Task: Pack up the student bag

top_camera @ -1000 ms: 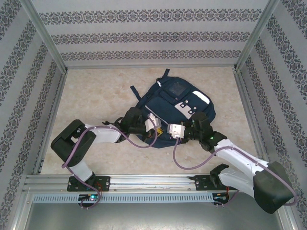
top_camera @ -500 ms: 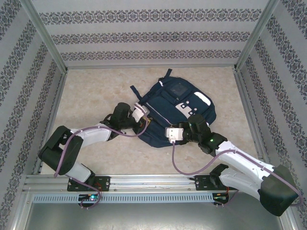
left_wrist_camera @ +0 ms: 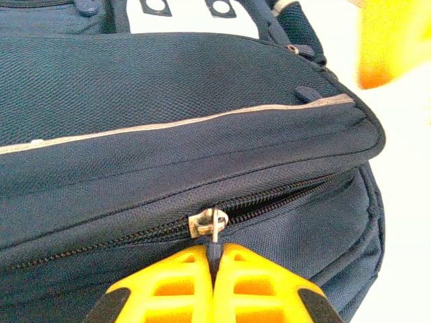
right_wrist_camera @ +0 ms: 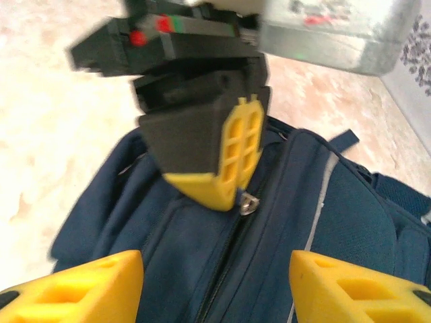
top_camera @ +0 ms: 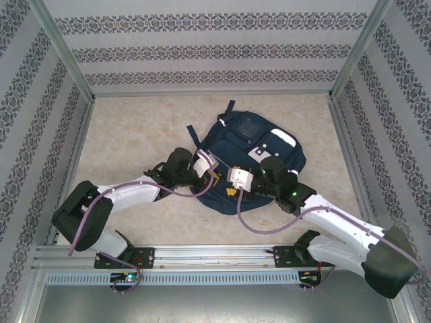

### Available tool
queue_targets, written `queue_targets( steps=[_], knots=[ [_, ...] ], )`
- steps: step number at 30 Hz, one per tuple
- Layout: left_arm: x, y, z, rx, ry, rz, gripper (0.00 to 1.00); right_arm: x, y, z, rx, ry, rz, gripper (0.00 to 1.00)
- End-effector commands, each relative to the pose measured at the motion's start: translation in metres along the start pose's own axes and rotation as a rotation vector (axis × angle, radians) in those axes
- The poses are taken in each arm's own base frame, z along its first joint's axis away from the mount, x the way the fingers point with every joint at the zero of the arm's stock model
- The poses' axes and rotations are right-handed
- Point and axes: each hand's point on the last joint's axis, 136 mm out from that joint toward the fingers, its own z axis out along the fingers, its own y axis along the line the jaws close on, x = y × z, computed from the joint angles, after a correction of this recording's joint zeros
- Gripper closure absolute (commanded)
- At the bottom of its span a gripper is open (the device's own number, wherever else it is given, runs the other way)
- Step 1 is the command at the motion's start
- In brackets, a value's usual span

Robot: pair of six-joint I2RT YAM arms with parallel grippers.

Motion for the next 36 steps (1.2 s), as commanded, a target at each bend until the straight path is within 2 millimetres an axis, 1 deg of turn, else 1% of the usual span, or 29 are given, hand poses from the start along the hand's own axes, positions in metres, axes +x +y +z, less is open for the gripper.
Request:
queue_targets(
  steps=[1, 3, 4, 5, 6, 7, 8, 10, 11, 14, 16, 17, 18, 19, 20, 21, 23, 24, 26, 28, 31, 34, 36],
  knots=[
    [-0.032, -0.022, -0.008, 0.077, -0.094, -0.015, 1.0, 0.007, -0.015, 0.013, 0.056, 0.05, 0.062, 0.41],
    [-0.036, -0.025, -0.012, 0.082, -0.121, -0.019, 1.0, 0.015, -0.017, 0.02, 0.053, 0.09, 0.048, 0.42],
    [-0.038, -0.024, -0.015, 0.072, -0.134, -0.017, 1.0, 0.019, -0.016, 0.023, 0.042, 0.108, 0.03, 0.44],
    [-0.038, -0.022, -0.017, 0.052, -0.137, -0.008, 1.0, 0.025, -0.013, 0.026, 0.029, 0.13, 0.015, 0.5],
    [-0.036, -0.019, -0.02, 0.025, -0.131, -0.002, 1.0, 0.029, -0.013, 0.027, 0.023, 0.145, 0.0, 0.59],
    [-0.032, -0.01, -0.023, -0.028, -0.111, -0.006, 1.0, 0.031, -0.012, 0.026, 0.015, 0.156, -0.021, 0.72],
    [-0.027, 0.005, -0.026, -0.107, -0.077, -0.025, 1.0, 0.033, -0.011, 0.024, 0.008, 0.164, -0.043, 0.87],
    [-0.016, 0.035, -0.036, -0.227, -0.025, -0.082, 1.0, 0.027, -0.005, 0.015, -0.013, 0.117, -0.132, 0.99],
    [-0.011, 0.052, -0.043, -0.274, -0.022, -0.132, 1.0, 0.023, 0.001, 0.01, -0.022, 0.079, -0.181, 1.0],
    [0.005, 0.094, -0.063, -0.395, -0.039, -0.25, 1.0, 0.025, 0.013, -0.003, -0.063, 0.04, -0.299, 1.0],
    [0.008, 0.11, -0.076, -0.444, -0.072, -0.31, 1.0, 0.036, 0.021, -0.011, -0.115, 0.061, -0.369, 1.0],
    [0.006, 0.113, -0.081, -0.445, -0.102, -0.335, 1.0, 0.044, 0.024, -0.014, -0.142, 0.089, -0.394, 1.0],
    [0.002, 0.11, -0.083, -0.431, -0.122, -0.337, 1.0, 0.05, 0.025, -0.017, -0.151, 0.115, -0.412, 1.0],
    [-0.004, 0.105, -0.083, -0.398, -0.145, -0.32, 1.0, 0.056, 0.024, -0.018, -0.148, 0.143, -0.426, 0.91],
    [-0.01, 0.094, -0.08, -0.334, -0.166, -0.298, 1.0, 0.058, 0.021, -0.019, -0.129, 0.156, -0.435, 0.8],
    [-0.014, 0.084, -0.075, -0.273, -0.174, -0.287, 1.0, 0.056, 0.018, -0.018, -0.114, 0.149, -0.428, 0.76],
    [-0.017, 0.065, -0.065, -0.187, -0.155, -0.27, 1.0, 0.042, 0.016, -0.019, -0.11, 0.089, -0.372, 0.65],
    [-0.017, 0.055, -0.06, -0.149, -0.138, -0.252, 1.0, 0.032, 0.015, -0.019, -0.112, 0.048, -0.325, 0.6],
    [-0.017, 0.034, -0.049, -0.091, -0.105, -0.221, 1.0, 0.007, 0.021, -0.02, -0.156, -0.054, -0.248, 0.53],
    [-0.019, 0.015, -0.04, -0.038, -0.095, -0.213, 1.0, -0.011, 0.021, -0.016, -0.16, -0.104, -0.191, 0.51],
    [-0.023, -0.006, -0.031, 0.027, -0.111, -0.237, 1.0, -0.021, 0.01, -0.001, -0.081, -0.079, -0.132, 0.47],
    [-0.028, -0.025, -0.027, 0.065, -0.117, -0.243, 1.0, -0.018, 0.003, 0.013, -0.055, -0.064, -0.059, 0.46],
    [-0.03, -0.03, -0.028, 0.058, -0.126, -0.264, 1.0, -0.011, 0.003, 0.021, -0.053, -0.038, -0.039, 0.46]
  ],
)
